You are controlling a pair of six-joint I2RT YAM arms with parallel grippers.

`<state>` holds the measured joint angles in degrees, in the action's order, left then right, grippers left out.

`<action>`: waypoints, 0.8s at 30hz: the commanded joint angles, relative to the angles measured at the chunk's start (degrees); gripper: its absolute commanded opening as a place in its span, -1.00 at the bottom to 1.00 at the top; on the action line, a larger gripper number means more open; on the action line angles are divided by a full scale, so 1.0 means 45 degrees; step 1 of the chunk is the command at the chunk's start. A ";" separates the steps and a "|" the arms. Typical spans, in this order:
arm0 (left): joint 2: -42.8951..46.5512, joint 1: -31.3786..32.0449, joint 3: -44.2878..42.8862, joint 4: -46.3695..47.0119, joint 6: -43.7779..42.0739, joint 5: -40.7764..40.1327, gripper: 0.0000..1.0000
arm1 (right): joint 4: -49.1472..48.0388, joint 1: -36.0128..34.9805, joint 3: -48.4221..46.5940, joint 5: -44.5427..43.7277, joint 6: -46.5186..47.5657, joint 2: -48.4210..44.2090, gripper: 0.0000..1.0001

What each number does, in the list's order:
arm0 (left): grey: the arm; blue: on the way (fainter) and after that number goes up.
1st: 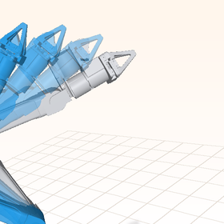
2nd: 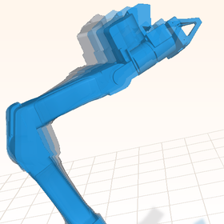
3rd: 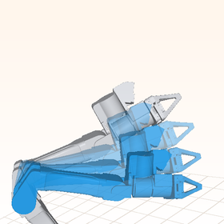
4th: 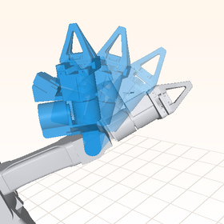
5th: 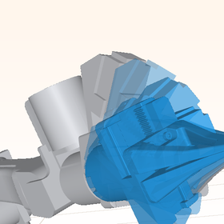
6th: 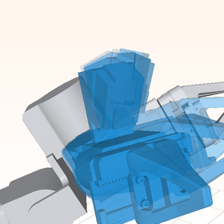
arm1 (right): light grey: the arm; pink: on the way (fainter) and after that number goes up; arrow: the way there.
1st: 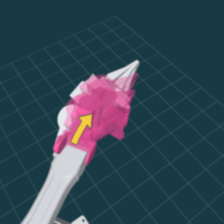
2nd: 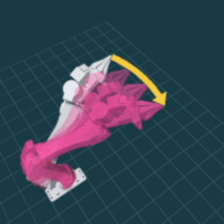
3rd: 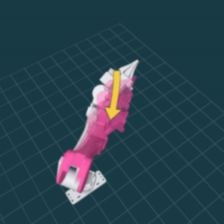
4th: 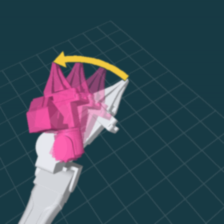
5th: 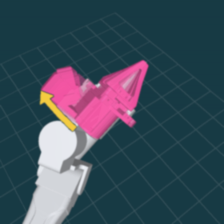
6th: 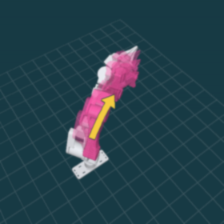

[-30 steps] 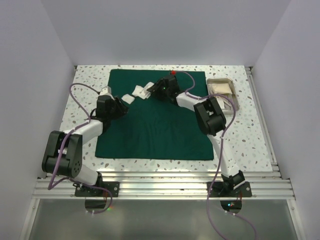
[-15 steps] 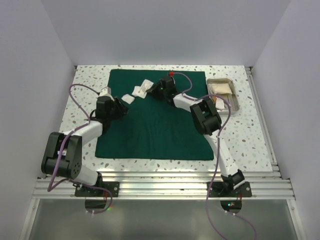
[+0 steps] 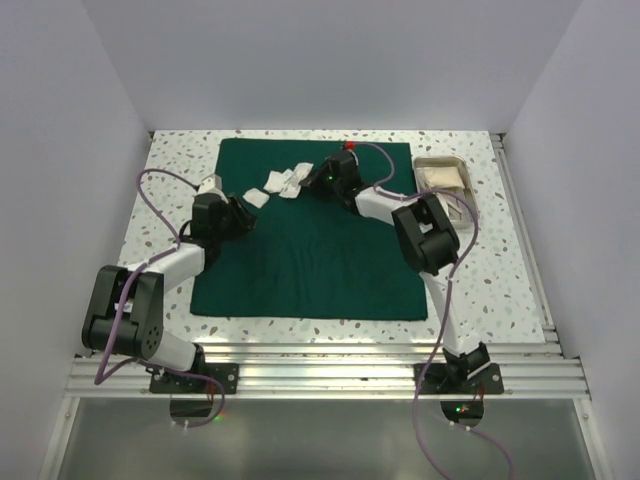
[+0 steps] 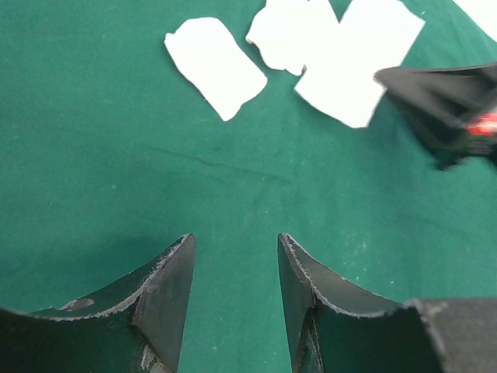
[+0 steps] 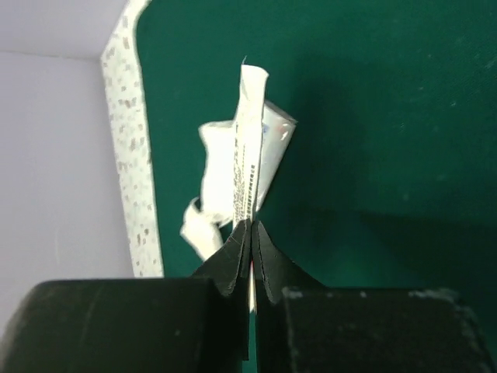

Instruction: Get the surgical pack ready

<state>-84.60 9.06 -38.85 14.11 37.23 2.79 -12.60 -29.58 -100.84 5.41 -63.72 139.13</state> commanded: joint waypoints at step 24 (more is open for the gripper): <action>0.0557 0.0018 0.0411 0.1083 -0.0168 0.0318 0.00 | 0.0593 0.7038 0.9693 -0.2666 0.1056 -1.0292 -1.00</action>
<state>-83.88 9.08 -37.58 15.68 37.28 4.14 -10.22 -0.47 -58.63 -1.28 -57.32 96.16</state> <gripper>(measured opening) 0.504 0.009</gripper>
